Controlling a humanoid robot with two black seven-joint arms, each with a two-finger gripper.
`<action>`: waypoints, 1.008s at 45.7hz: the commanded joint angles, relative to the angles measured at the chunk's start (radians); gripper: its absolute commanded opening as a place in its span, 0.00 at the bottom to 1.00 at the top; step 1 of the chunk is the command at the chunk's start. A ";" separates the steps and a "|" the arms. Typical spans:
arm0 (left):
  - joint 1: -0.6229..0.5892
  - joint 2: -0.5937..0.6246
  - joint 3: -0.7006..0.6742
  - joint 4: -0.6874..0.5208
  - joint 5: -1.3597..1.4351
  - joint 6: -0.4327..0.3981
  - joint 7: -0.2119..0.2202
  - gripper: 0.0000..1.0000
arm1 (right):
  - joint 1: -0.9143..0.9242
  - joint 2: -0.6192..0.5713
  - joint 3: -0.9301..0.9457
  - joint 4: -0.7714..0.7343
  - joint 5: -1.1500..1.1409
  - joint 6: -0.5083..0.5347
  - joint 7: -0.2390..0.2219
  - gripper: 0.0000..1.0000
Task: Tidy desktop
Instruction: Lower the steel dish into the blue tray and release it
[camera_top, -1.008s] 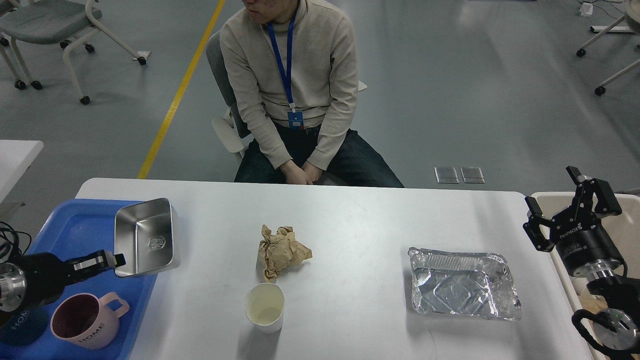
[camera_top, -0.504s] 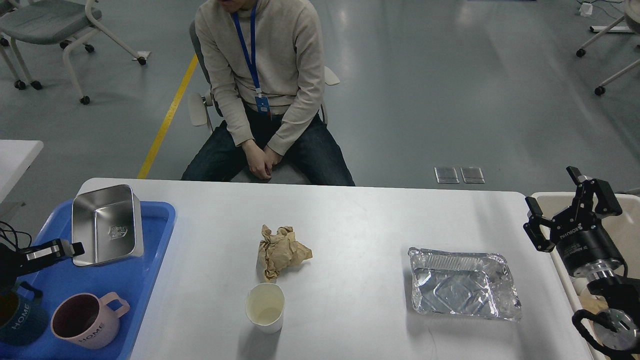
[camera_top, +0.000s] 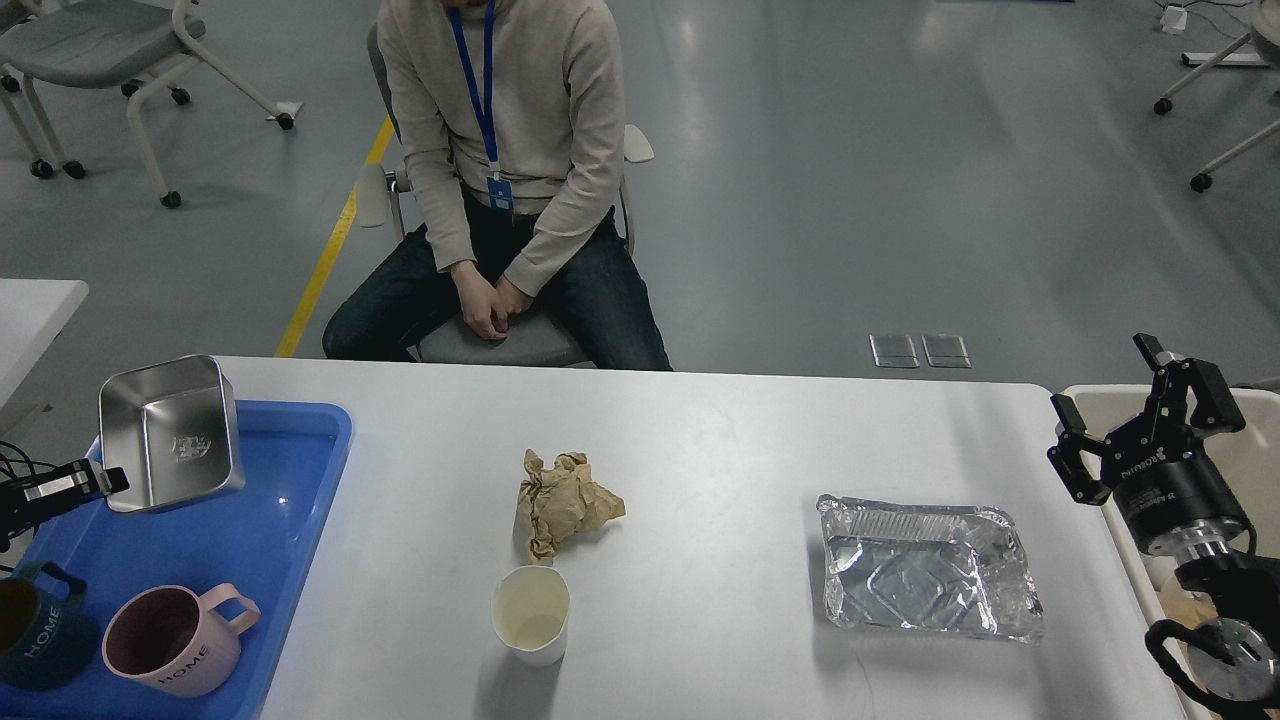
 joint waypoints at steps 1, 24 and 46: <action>0.024 -0.062 -0.003 0.062 -0.026 0.007 0.001 0.02 | -0.004 -0.002 0.002 0.000 0.000 0.000 0.000 1.00; 0.116 -0.211 -0.006 0.297 -0.035 0.010 -0.026 0.03 | -0.010 -0.004 0.005 -0.001 0.000 0.000 0.000 1.00; 0.199 -0.370 -0.011 0.412 -0.044 0.050 -0.043 0.03 | -0.016 -0.002 0.006 -0.006 0.000 0.000 0.002 1.00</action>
